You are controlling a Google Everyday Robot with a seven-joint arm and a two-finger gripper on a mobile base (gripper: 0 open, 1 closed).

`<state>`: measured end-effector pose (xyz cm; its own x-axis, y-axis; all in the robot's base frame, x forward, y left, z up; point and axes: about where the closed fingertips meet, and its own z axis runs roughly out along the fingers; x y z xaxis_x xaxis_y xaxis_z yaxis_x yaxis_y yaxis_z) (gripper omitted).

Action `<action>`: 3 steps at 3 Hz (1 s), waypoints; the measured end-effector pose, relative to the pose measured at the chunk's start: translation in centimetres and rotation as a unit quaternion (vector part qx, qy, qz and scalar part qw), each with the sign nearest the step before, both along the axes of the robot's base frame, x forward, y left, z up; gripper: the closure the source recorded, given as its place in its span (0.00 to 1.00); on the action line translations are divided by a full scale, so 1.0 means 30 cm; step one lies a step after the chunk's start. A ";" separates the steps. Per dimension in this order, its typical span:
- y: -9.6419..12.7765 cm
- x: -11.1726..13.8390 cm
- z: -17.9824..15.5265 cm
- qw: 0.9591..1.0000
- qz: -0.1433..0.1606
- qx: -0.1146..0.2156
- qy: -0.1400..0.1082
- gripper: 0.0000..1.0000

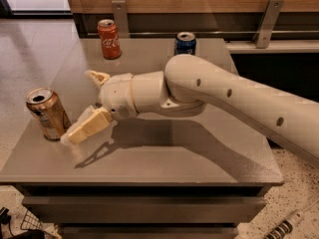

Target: Pick orange can

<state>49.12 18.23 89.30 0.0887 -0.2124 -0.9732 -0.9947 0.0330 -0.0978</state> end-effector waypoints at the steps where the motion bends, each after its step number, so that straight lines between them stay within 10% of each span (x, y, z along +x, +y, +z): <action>1: 0.089 -0.031 -0.008 1.000 0.027 0.008 0.009 0.00; 3: 0.253 -0.049 -0.051 0.996 0.077 0.049 0.020 0.15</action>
Offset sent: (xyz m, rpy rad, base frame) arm -0.0137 0.0817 -0.0187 0.1158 0.0469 0.1729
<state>47.65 25.81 87.76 0.0737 -0.1040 -0.9918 -0.9916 -0.1134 -0.0618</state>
